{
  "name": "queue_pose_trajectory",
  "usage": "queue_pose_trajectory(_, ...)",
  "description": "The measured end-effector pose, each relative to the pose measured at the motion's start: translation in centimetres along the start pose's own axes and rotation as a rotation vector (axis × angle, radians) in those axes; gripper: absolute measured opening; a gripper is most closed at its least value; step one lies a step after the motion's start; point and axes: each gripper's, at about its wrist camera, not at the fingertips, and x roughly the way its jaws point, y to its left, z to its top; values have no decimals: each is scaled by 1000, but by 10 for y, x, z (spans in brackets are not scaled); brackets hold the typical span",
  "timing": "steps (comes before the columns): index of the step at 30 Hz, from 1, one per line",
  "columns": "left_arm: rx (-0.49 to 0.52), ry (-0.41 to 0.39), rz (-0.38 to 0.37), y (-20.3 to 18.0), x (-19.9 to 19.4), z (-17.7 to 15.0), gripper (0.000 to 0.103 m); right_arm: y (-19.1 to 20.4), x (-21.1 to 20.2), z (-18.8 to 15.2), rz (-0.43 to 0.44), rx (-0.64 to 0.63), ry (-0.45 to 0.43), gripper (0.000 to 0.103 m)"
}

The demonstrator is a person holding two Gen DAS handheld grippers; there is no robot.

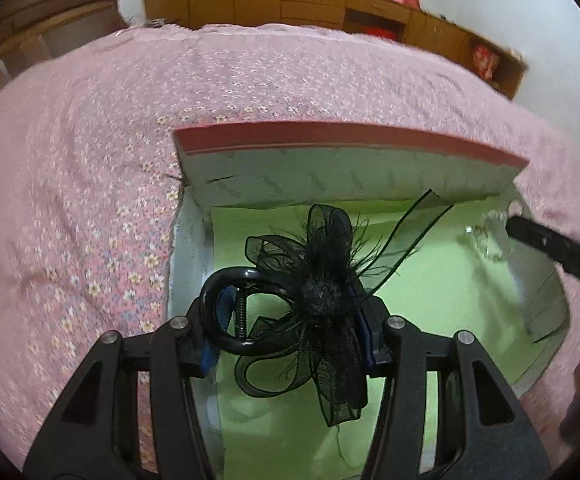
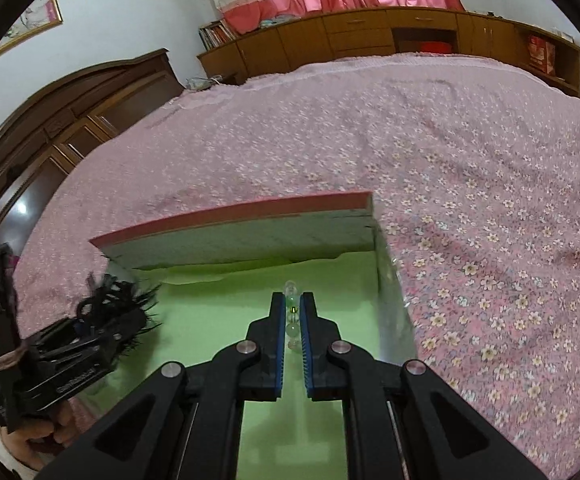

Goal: Organize jewelry
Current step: 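Carry the bow into the box and open the left tool while the right tool releases the bracelet there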

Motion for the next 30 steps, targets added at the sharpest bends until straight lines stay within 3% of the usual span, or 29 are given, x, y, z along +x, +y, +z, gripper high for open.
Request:
queue_pose_trajectory(12,83,10,95,-21,5,-3,46,-12,24,6,-92,-25,25,9)
queue_pose_trajectory(21,47,9,52,-16,6,3,47,-10,26,7,-128,-46,14,10)
queue_pose_trajectory(25,21,10,25,-10,5,7,49,-12,18,7,-96,-26,-10,27)
queue_pose_trajectory(30,-13,-21,0,-8,-7,7,59,-12,2,6,-77,-19,-44,33)
